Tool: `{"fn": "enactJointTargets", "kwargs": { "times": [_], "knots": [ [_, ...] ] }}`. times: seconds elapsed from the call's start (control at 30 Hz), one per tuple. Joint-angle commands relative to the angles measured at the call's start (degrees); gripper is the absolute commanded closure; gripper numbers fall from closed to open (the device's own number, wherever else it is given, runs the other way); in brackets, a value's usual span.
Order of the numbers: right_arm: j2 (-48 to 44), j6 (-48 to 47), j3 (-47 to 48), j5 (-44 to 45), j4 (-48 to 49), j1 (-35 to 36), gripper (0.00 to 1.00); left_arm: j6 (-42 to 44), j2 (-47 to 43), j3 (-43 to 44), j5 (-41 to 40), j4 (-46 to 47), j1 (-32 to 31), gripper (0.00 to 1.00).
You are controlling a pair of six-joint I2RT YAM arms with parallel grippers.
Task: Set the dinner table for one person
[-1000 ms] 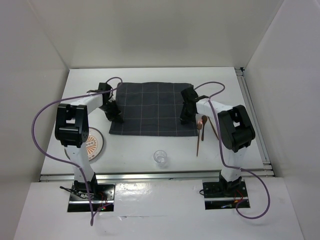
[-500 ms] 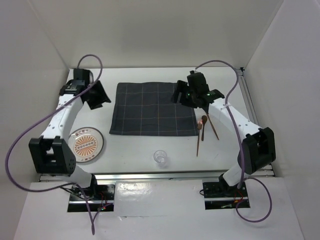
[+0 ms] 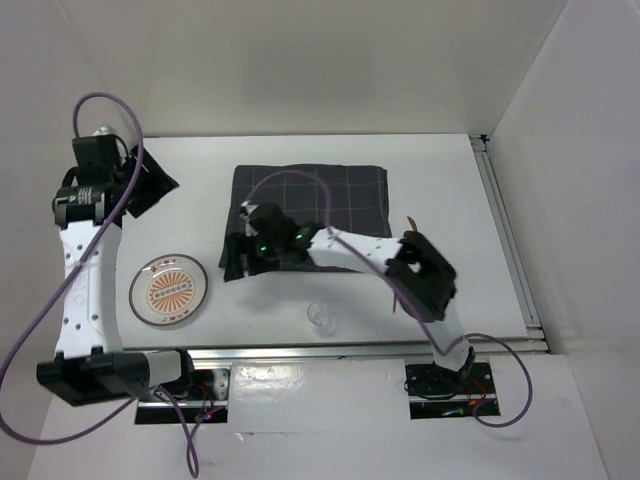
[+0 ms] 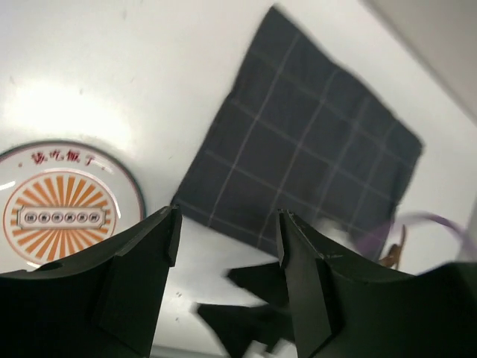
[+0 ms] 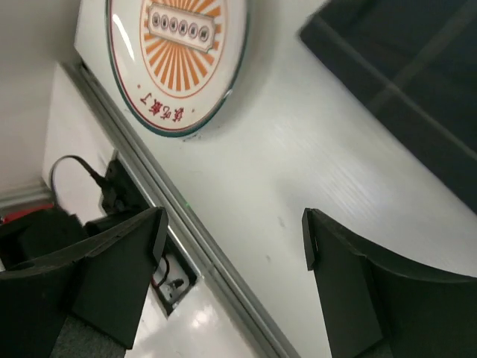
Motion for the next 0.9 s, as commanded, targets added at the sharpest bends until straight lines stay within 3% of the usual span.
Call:
{"fn": "enactJointTargets", "kwargs": {
  "times": [0.0,0.07,0.2,0.37,0.5,0.63,0.77,0.87],
  "knots": [
    [10.2,0.9,12.4,-2.3,5.9,3.9,0.15,0.6,-6.6,2.8,2.3,-1.1,0.0,0.29],
    [19.0,0.9,21.9,-4.0,2.5,4.5,0.15,0.0,-8.1,2.1,3.1,-0.6,0.0,0.28],
    [28.0,3.1,31.1,-5.2,0.2,5.6,0.17,0.5,-8.6,2.1,5.0,-1.1,-0.5,0.28],
    [33.6,6.7,34.3,-4.6,0.7,6.1,0.19,1.7,-9.2,1.6,6.5,-1.6,-0.5,0.28],
    [37.1,8.8,37.4,-5.2,1.2,6.6,0.28,1.7,-9.2,0.4,7.8,-1.1,-0.5,0.28],
    [39.4,10.6,39.9,-5.2,1.2,6.6,0.45,2.8,-9.2,-0.1,7.3,-1.1,-0.5,0.28],
    [36.5,12.6,36.9,-1.2,0.1,6.6,0.86,3.3,-9.2,0.4,7.8,-1.6,-0.5,0.28],
    [30.7,13.2,32.3,-1.2,3.9,6.6,1.00,3.3,-8.7,1.2,9.8,-1.6,-0.5,0.28]
  ]
}}
